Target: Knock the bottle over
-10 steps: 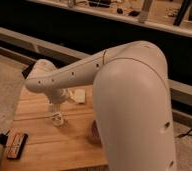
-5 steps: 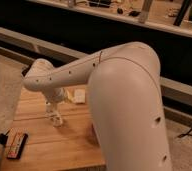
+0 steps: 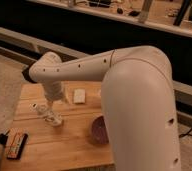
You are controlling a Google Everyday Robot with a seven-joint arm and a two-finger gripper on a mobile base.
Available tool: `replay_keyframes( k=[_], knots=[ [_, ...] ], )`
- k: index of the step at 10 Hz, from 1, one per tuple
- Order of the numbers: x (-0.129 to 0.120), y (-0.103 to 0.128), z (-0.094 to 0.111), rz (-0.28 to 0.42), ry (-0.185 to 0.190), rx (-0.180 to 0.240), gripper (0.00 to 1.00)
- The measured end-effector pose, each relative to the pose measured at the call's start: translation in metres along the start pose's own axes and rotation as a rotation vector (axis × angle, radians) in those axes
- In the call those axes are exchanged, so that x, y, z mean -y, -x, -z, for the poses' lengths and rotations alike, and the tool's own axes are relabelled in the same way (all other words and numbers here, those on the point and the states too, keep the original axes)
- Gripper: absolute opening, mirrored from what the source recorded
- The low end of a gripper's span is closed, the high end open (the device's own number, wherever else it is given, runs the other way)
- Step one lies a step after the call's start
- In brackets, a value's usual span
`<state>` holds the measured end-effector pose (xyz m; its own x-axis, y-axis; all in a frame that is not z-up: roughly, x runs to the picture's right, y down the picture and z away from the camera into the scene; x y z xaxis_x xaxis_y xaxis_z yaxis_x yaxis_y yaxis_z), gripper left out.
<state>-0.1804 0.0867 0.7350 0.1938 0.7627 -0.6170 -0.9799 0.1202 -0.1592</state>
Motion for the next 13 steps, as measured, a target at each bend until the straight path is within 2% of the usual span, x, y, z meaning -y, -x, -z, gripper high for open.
replay_keyframes(
  k=[1,3,6,13],
  knots=[
    [-0.002,0.000,0.001,0.002,0.031,-0.014,0.65],
    [-0.003,0.000,0.001,0.010,0.048,-0.025,0.65],
    [0.011,0.003,0.001,0.025,0.014,-0.030,0.65],
    [0.012,0.004,0.001,0.026,0.011,-0.030,0.65]
  ],
)
